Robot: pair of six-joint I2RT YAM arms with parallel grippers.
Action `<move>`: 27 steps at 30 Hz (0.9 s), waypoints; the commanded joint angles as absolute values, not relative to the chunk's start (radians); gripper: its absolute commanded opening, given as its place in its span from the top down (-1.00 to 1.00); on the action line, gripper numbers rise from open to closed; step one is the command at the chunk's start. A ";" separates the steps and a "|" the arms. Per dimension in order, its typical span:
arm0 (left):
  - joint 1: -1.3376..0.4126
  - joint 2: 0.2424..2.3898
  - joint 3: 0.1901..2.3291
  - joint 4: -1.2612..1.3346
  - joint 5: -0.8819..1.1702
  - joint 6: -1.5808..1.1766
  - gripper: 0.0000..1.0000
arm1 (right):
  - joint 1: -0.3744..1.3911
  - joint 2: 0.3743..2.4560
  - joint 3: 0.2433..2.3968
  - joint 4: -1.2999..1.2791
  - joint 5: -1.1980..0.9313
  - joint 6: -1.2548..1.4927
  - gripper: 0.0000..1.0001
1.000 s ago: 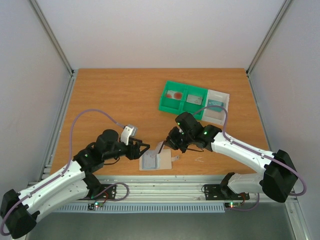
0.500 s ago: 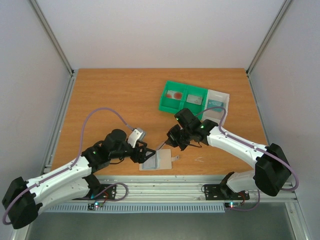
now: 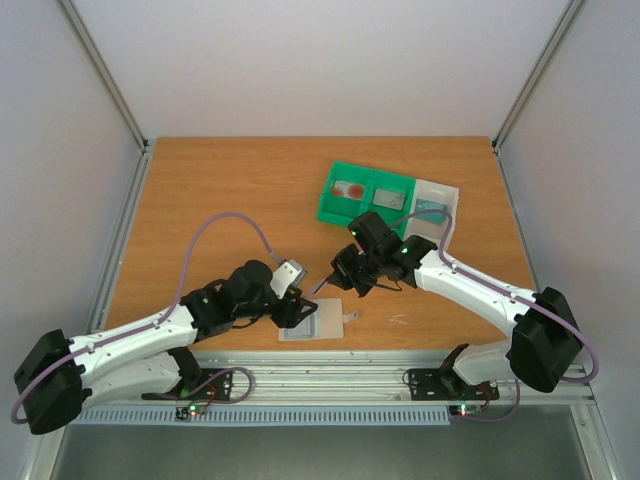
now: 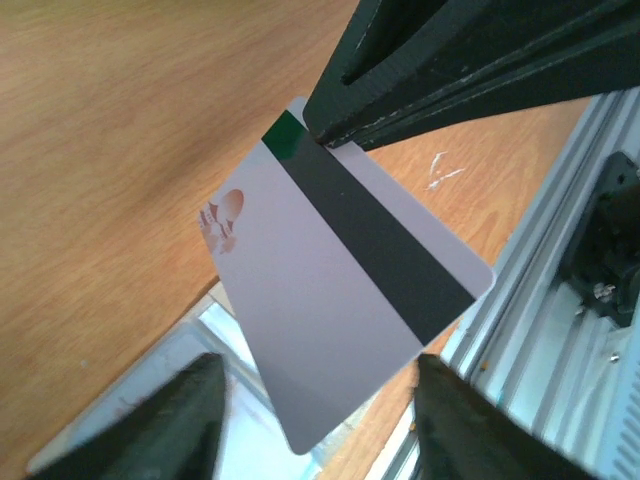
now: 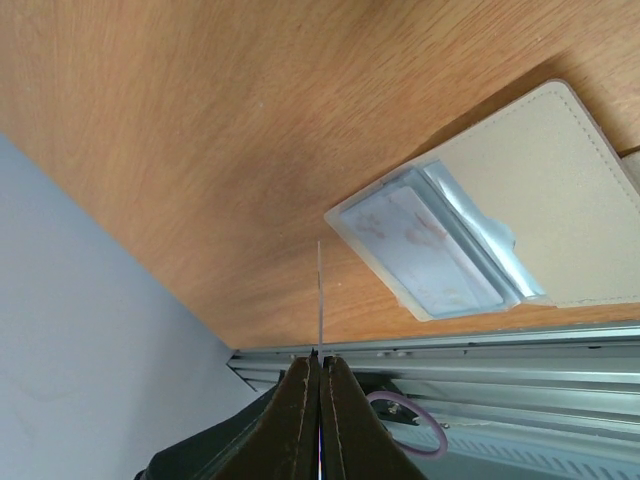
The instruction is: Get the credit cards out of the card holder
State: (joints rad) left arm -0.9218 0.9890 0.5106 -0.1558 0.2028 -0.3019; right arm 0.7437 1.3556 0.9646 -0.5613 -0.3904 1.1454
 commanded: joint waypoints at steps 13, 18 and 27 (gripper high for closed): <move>-0.931 0.908 0.531 -0.168 0.066 -0.295 0.99 | 0.738 1.315 0.909 -0.473 -0.420 1.136 0.98; -0.932 0.905 0.525 -0.169 0.068 -0.313 0.99 | 0.738 1.272 0.862 -0.385 -0.401 1.066 0.50; -0.931 0.859 0.542 -0.211 0.036 -0.445 0.99 | 0.738 1.041 0.793 -0.378 -0.306 0.670 -0.01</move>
State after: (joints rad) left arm -0.9325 0.8928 0.5140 -0.2070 0.0689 -0.3614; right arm 0.7395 1.1675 0.8303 -0.4141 -0.3614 0.9340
